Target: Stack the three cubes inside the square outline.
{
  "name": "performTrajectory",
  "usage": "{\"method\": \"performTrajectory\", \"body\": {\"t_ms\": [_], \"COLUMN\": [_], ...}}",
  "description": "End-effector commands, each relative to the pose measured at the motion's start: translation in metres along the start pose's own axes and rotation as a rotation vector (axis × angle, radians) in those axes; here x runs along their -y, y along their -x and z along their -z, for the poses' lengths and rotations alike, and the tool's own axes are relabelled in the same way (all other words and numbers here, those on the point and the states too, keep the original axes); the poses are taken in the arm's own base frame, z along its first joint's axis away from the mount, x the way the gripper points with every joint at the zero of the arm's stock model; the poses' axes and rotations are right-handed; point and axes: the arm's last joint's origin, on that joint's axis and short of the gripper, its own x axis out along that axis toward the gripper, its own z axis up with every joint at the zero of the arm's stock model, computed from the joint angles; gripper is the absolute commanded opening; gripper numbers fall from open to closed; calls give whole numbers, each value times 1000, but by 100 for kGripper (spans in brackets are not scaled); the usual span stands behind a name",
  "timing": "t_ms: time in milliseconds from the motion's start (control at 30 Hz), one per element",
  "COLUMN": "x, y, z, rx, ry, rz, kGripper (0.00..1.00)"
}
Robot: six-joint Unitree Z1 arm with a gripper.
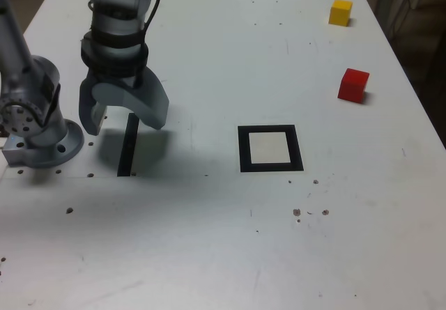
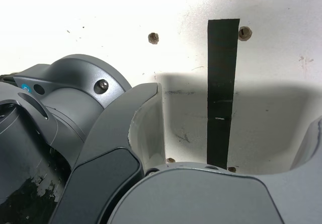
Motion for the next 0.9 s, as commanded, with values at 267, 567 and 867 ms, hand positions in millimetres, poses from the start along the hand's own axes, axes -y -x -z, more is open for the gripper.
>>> {"method": "performTrajectory", "body": {"t_ms": [267, 567, 867], "x": [0, -1, -3], "y": [1, 1, 8], "z": [1, -6, -28], "rx": [0, -12, -15], "ry": [-1, -3, -24], "rz": [-1, -2, -9], "kGripper": [99, 99, 99]}}
